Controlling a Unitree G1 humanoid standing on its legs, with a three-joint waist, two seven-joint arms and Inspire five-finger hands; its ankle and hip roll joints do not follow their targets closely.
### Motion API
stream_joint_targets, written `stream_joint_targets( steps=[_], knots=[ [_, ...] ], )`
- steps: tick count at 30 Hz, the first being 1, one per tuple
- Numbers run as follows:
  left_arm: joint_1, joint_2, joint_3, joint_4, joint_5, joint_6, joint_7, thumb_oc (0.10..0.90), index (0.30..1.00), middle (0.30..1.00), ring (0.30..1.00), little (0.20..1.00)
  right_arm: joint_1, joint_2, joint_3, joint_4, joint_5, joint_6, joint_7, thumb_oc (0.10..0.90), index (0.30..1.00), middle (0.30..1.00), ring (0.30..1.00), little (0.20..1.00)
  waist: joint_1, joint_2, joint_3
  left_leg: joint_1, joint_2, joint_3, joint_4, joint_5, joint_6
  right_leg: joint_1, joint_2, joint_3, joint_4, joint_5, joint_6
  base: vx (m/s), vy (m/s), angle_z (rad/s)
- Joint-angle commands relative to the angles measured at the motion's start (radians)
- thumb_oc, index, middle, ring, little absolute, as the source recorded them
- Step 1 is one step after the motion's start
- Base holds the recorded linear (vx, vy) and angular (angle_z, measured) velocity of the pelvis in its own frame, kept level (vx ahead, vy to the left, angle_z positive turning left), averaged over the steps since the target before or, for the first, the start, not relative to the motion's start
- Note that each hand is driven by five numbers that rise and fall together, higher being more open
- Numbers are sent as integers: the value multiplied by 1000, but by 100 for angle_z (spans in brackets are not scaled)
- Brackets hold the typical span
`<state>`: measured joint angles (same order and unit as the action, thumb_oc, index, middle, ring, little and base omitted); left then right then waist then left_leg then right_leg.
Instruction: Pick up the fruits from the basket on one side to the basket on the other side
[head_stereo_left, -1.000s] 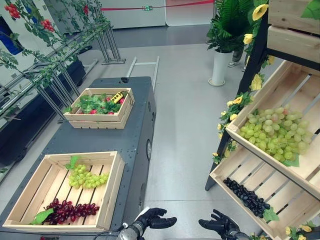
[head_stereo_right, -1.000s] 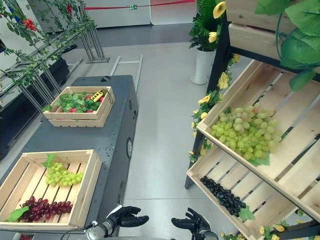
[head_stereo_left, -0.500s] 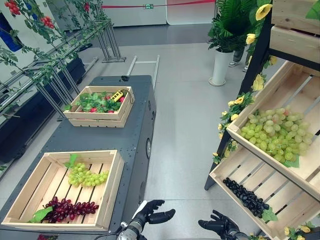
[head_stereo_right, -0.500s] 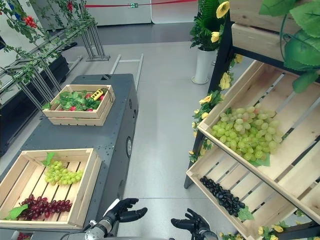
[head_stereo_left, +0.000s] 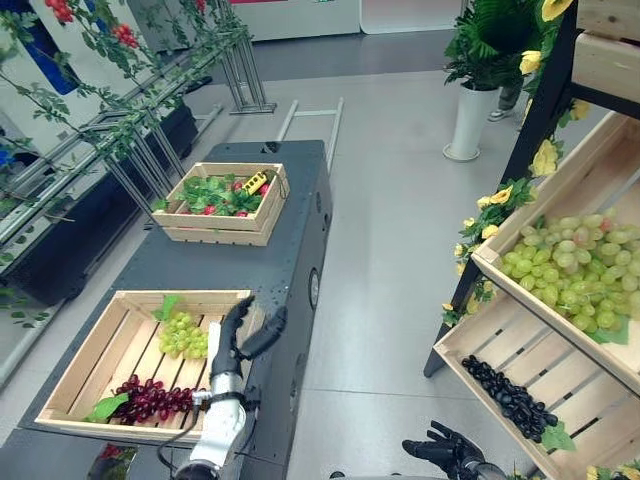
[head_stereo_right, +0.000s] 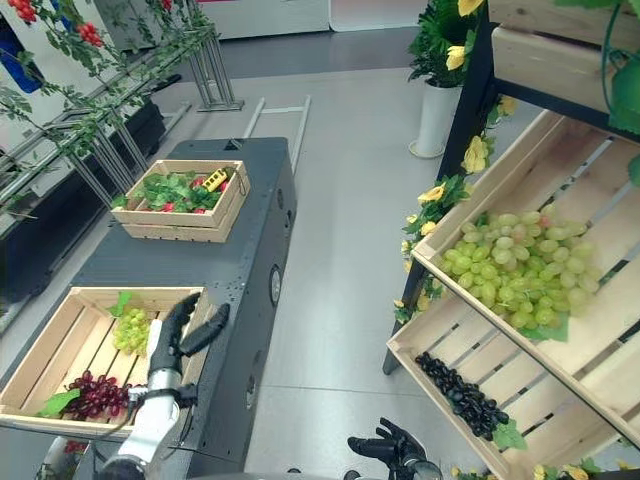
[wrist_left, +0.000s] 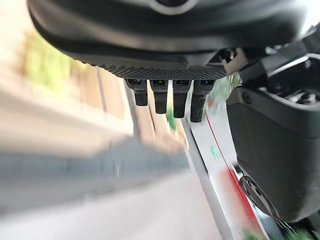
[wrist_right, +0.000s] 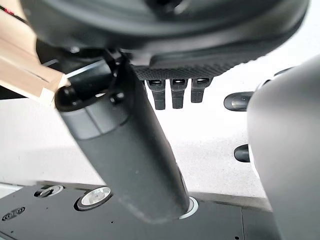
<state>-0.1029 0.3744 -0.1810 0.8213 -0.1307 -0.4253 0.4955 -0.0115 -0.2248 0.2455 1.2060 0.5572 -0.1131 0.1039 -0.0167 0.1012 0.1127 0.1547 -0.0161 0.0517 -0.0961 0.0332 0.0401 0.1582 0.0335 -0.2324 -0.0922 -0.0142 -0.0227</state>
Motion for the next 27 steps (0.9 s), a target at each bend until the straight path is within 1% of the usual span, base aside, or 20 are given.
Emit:
stream_joint_targets(
  steps=[1, 3, 4, 5, 7, 10, 11, 12, 13, 14, 15, 16, 17, 20, 21, 23, 24, 25, 26, 27],
  knots=[
    [-184, 106, 66, 65, 27, 58, 148, 800, 900, 900, 900, 900, -30, 1, 1, 21, -6, -24, 44, 800, 900, 900, 900, 900, -10, -31, -37, 23, -72, 22, 10, -134, -5, 13, -10, 43, 49, -122, 32, 31, -49, 4],
    [-198, 130, 76, 100, 11, 87, 161, 800, 900, 900, 900, 900, -17, -1, 5, 19, -8, -26, 47, 800, 900, 900, 900, 900, -17, -29, -37, 21, -72, 24, 13, -132, -10, 16, -10, 41, 47, -123, 31, 42, -78, 4],
    [-206, 143, 86, 132, 31, 111, 177, 800, 900, 900, 900, 900, -4, 1, 10, 20, -14, -20, 48, 800, 900, 900, 900, 900, -22, -31, -40, 17, -72, 24, 21, -132, -16, 20, -9, 39, 36, -122, 30, 48, -96, 2],
    [-206, 145, 87, 135, 39, 115, 179, 800, 900, 900, 900, 900, -3, 1, 10, 20, -15, -18, 48, 800, 900, 900, 900, 900, -23, -32, -40, 17, -72, 23, 22, -133, -17, 21, -9, 39, 34, -121, 30, 41, -107, 4],
    [-207, 150, 90, 133, 64, 125, 186, 800, 900, 900, 900, 900, 6, 3, 11, 25, -27, -20, 50, 800, 900, 900, 900, 900, -19, -36, -42, 3, -78, 9, 42, -138, -19, 23, -11, 43, 23, -118, 29, 8, -46, 5],
    [-197, 162, 87, 113, 106, 150, 164, 800, 900, 900, 900, 900, 7, -9, 25, 17, -61, -6, 60, 800, 900, 900, 900, 900, -5, -45, -31, -42, -78, -20, 121, -154, -26, 10, -21, 52, 34, -117, 22, -40, -2, 12],
    [-204, 165, 61, 103, 154, 188, 141, 800, 900, 900, 900, 900, 3, -22, 25, 12, -58, -2, 56, 800, 900, 900, 900, 900, -3, -50, -16, -73, -62, -1, 157, -151, -37, 5, -28, 42, 46, -115, 18, -74, 31, 12],
    [-207, 166, 54, 102, 177, 199, 136, 800, 900, 900, 900, 900, 3, -25, 24, 10, -51, -3, 55, 800, 900, 900, 900, 900, -3, -50, -13, -79, -57, 6, 162, -149, -41, 4, -30, 39, 49, -115, 18, -139, 95, 12],
    [-233, 179, 9, 98, 263, 248, 129, 800, 900, 900, 900, 900, -5, -44, 1, 8, -10, -8, 59, 800, 900, 900, 900, 900, -9, -51, 6, -101, -28, 46, 170, -132, -59, 2, -38, 15, 61, -117, 16, -122, 102, 10],
    [-243, 181, -7, 100, 284, 269, 120, 800, 900, 900, 900, 900, -10, -51, -7, 6, 6, -7, 63, 800, 900, 900, 900, 900, -12, -51, 12, -108, -17, 61, 169, -124, -64, 0, -41, 7, 66, -119, 14, -158, 181, 27],
    [-271, 185, -49, 116, 315, 320, 122, 800, 900, 900, 900, 900, -30, -68, -28, 10, 43, -3, 63, 800, 900, 900, 900, 900, -24, -45, 23, -112, 3, 101, 173, -123, -67, -11, -47, -11, 82, -131, 9, -97, 170, 48],
    [-285, 187, -67, 132, 301, 351, 121, 800, 900, 900, 900, 900, -41, -74, -35, 14, 48, 3, 54, 800, 900, 900, 900, 900, -28, -39, 28, -106, 4, 106, 166, -123, -66, -17, -51, -16, 92, -137, 8, -97, 232, 74],
    [-305, 194, -83, 159, 287, 386, 110, 800, 900, 900, 900, 900, -56, -84, -41, 18, 49, 10, 43, 800, 900, 900, 900, 900, -31, -26, 27, -102, 3, 100, 137, -107, -63, -30, -58, -22, 100, -135, 9, -36, 216, 64],
    [-313, 218, -98, 209, 363, 450, 101, 800, 900, 900, 900, 900, -71, -94, -58, 38, 99, -1, 75, 800, 900, 900, 900, 900, -30, -9, 27, -78, -10, 88, 105, -107, -61, -23, -72, -34, 99, -136, 18, 48, 191, 11],
    [-310, 223, -96, 217, 373, 456, 100, 800, 900, 900, 900, 900, -71, -93, -63, 41, 93, -5, 84, 800, 900, 900, 900, 900, -30, -7, 27, -74, -12, 89, 103, -109, -60, -20, -73, -36, 97, -136, 20, 131, 209, 7],
    [-291, 251, -88, 237, 455, 468, 93, 800, 900, 900, 900, 900, -64, -89, -62, 36, 67, -21, 102, 800, 900, 900, 900, 900, -28, -7, 24, -69, -17, 93, 103, -114, -56, -20, -79, -40, 93, -133, 26, 102, 163, 5],
    [-283, 277, -95, 240, 511, 492, 83, 800, 900, 900, 900, 900, -60, -91, -54, 24, 79, -26, 111, 800, 900, 900, 900, 900, -26, -8, 27, -75, -18, 97, 115, -117, -54, -28, -82, -41, 102, -133, 29, 64, 134, 5],
    [-280, 287, -100, 240, 531, 502, 87, 800, 900, 900, 900, 900, -59, -93, -52, 19, 88, -28, 116, 800, 900, 900, 900, 900, -25, -9, 31, -80, -18, 97, 121, -119, -54, -33, -83, -41, 108, -134, 29, 61, 185, 11],
    [-273, 307, -110, 242, 553, 528, 96, 800, 900, 900, 900, 900, -60, -97, -49, 3, 104, -34, 131, 800, 900, 900, 900, 900, -25, -10, 44, -97, -20, 97, 143, -124, -51, -52, -83, -40, 135, -142, 28, 26, 155, 10],
    [-274, 316, -110, 243, 554, 534, 99, 800, 900, 900, 900, 900, -62, -100, -47, -5, 109, -35, 135, 800, 900, 900, 900, 900, -24, -11, 51, -108, -20, 98, 154, -126, -50, -65, -83, -40, 150, -146, 26, 5, 174, 13]
  ],
)
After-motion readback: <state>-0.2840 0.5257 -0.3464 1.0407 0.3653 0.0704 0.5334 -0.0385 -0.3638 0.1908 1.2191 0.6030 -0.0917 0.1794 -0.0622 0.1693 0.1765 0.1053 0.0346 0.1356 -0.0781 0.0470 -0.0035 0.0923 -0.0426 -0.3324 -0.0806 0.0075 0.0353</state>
